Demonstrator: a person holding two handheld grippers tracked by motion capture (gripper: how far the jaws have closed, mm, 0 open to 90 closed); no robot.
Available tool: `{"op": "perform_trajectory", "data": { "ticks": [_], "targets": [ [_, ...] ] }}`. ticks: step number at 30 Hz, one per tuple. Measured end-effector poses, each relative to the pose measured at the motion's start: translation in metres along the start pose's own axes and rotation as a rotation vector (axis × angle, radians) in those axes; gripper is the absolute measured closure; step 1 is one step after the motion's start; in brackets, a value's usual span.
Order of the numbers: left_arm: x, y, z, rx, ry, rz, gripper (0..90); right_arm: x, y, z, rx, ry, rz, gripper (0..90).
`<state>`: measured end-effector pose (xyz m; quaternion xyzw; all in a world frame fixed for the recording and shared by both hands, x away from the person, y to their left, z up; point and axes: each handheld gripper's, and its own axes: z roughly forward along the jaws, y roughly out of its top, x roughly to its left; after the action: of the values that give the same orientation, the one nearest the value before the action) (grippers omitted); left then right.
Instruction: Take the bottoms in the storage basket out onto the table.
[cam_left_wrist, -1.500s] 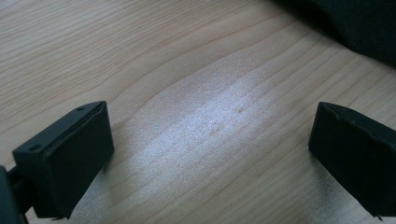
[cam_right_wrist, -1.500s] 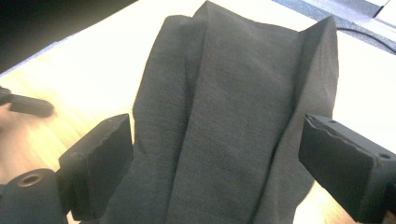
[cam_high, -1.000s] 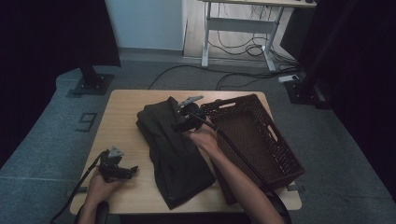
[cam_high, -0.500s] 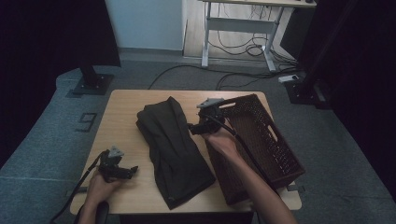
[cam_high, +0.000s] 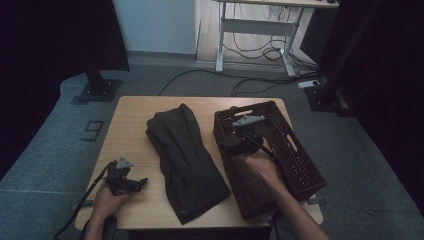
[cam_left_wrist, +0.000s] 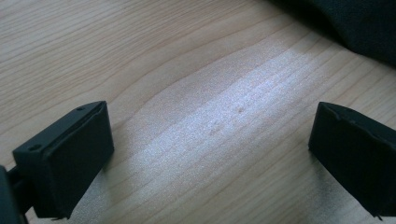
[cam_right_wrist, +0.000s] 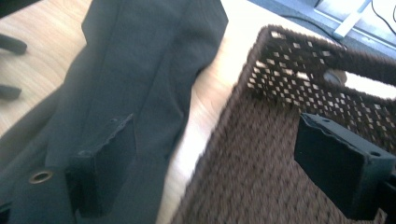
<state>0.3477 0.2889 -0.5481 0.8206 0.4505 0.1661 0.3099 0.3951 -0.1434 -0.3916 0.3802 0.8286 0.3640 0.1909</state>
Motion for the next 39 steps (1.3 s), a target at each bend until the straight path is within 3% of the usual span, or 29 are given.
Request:
{"op": "perform_trajectory", "data": {
  "ticks": [9,13,19,22,29,39],
  "targets": [
    [0.0,0.0,0.0,0.0,-0.001,0.001,0.0,0.005,-0.029,-0.011,0.044,0.007,-0.009,21.7],
    [0.0,0.0,0.0,0.0,-0.001,0.0,0.0,0.011,-0.037,-0.009,0.074,0.038,-0.031,36.5],
    [0.0,0.0,0.0,0.0,-0.001,0.001,0.0,0.012,-0.048,0.0,0.123,0.062,-0.023,58.6],
    [0.0,0.0,0.0,0.0,-0.001,0.001,0.0,0.011,-0.051,0.002,0.122,0.11,0.002,67.4],
    [0.0,0.0,0.0,0.001,-0.001,0.001,0.0,0.008,-0.05,0.003,0.101,0.105,-0.011,69.8],
    [0.0,0.0,0.0,-0.001,-0.001,-0.002,0.0,-0.016,-0.042,0.014,0.099,0.062,-0.046,70.6]
  ]
}}
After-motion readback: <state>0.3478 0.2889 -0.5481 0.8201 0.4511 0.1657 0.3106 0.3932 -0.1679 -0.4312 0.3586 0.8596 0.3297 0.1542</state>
